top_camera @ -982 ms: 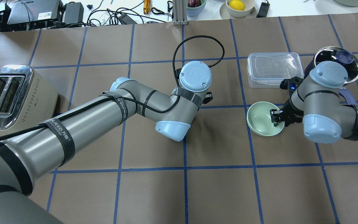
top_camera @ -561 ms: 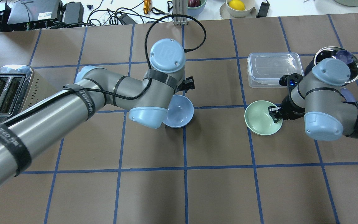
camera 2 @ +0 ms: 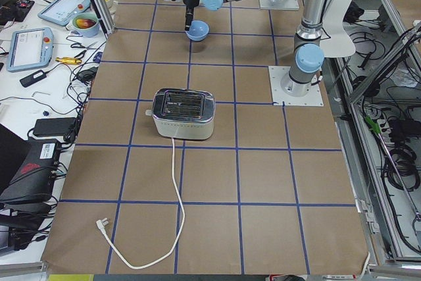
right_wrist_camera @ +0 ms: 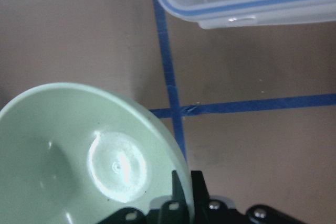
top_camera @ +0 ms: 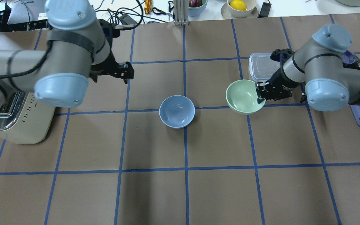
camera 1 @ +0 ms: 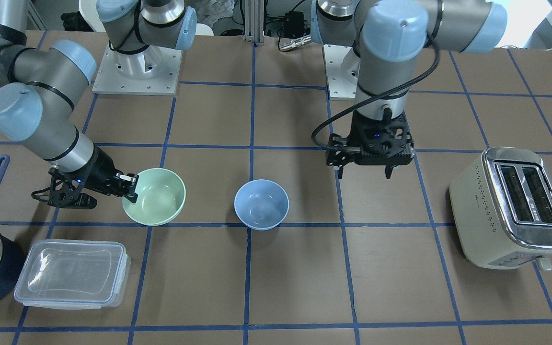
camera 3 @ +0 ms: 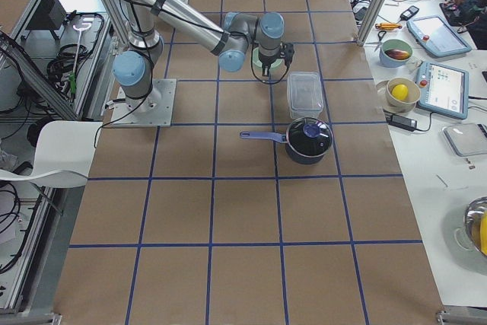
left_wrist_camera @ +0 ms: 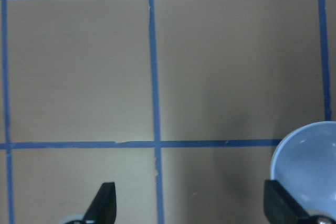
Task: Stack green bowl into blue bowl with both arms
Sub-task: 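Carry the green bowl over the blue bowl with the right gripper, then lower the green bowl into the blue bowl and open the right gripper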
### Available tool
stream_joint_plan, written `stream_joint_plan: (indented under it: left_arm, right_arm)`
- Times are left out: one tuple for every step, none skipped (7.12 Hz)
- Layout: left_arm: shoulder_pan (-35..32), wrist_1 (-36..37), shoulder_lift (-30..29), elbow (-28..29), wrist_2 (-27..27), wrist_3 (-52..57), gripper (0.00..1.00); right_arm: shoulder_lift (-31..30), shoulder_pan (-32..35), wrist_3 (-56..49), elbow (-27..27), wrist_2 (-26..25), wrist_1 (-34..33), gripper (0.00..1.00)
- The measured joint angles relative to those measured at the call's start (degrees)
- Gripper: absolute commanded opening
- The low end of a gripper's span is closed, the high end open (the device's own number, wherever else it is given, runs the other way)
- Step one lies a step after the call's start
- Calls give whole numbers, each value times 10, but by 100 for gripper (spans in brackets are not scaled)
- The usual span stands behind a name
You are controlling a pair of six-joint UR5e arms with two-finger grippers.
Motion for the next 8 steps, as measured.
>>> stream_joint_plan:
  left_arm:
    - [34, -43, 29, 14, -10, 31, 100]
    - [56, -68, 45, 36, -27, 41, 100]
    - [69, -85, 44, 66, -35, 35, 100]
    - [74, -107, 33, 98, -44, 9, 100]
    - [74, -137, 24, 126, -54, -19, 100]
    - [74, -165, 19, 142, -62, -33, 100]
    - [73, -176, 14, 146, -67, -39, 100]
    - [72, -178, 11, 145, -70, -41, 100]
  right_arm:
    - [3, 41, 68, -23, 4, 6, 1]
    - [5, 86, 130, -36, 6, 5, 2]
    - [11, 131, 182, -41, 6, -8, 2]
    - [25, 170, 225, -44, 2, -38, 4]
    - [42, 200, 251, -45, -8, -69, 6]
    - [57, 221, 261, -45, -25, -87, 11]
    - [69, 232, 264, -45, -39, -94, 20]
    - [76, 237, 264, -45, -44, -98, 27]
